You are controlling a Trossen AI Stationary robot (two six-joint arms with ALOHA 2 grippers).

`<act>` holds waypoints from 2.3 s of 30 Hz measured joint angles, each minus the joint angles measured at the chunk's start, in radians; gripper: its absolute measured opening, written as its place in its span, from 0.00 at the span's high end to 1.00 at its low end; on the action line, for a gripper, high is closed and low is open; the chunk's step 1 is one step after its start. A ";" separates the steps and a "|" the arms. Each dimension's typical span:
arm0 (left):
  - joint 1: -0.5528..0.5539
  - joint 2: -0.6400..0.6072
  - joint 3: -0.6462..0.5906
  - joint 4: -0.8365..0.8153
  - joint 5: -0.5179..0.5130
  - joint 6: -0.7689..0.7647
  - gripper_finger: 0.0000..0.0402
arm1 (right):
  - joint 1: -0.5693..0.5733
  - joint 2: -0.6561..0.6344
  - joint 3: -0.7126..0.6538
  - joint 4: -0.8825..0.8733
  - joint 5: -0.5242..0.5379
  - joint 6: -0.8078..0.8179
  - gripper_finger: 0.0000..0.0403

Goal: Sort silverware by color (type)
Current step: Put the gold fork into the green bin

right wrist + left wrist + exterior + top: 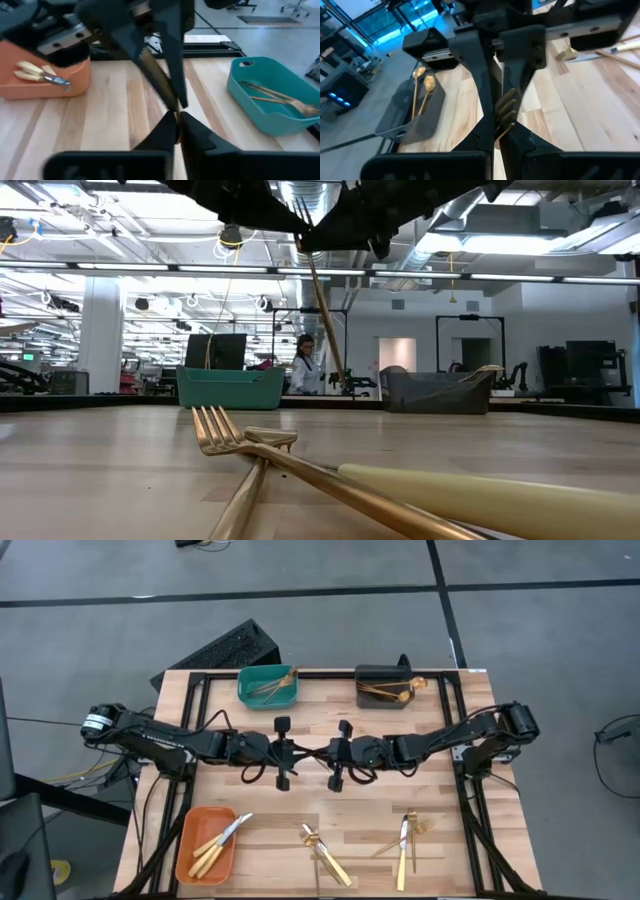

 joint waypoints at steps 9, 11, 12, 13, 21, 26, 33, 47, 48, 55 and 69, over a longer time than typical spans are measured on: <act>0.001 -0.014 0.000 0.000 -0.226 -0.163 0.84 | -0.050 -0.079 -0.024 0.045 0.019 0.134 0.92; 0.002 -0.018 0.000 0.018 -0.239 -0.206 0.77 | -0.076 -0.126 -0.061 0.142 0.023 0.138 0.92; 0.004 -0.018 0.000 0.042 -0.228 -0.224 0.73 | -0.088 -0.140 -0.079 0.200 0.025 0.138 0.93; 0.005 -0.018 0.001 0.052 -0.212 -0.243 0.70 | -0.097 -0.149 -0.100 0.264 0.022 0.138 0.93; 0.020 -0.017 0.001 0.095 -0.176 -0.228 0.54 | -0.103 -0.145 -0.246 0.605 -0.093 0.133 0.93; 0.037 0.002 0.001 0.134 -0.091 -0.202 0.59 | -0.095 -0.145 -0.277 0.693 -0.169 0.130 0.93; 0.052 0.026 0.000 0.214 0.017 -0.150 0.80 | -0.092 -0.145 -0.275 0.710 -0.178 0.080 0.93; 0.140 0.003 0.056 -0.090 -0.243 0.021 0.99 | -0.108 -0.193 -0.275 0.546 -0.146 0.081 0.78; 0.180 0.003 0.067 -0.156 -0.244 0.031 0.99 | -0.106 -0.204 -0.274 0.525 -0.128 0.081 0.76; 0.571 0.088 0.077 -0.102 -0.037 0.121 0.99 | -0.108 -0.213 -0.274 0.457 -0.055 0.087 0.67; 0.832 0.223 0.077 -0.179 0.143 0.263 0.96 | -0.125 -0.212 -0.274 0.301 -0.003 0.117 0.65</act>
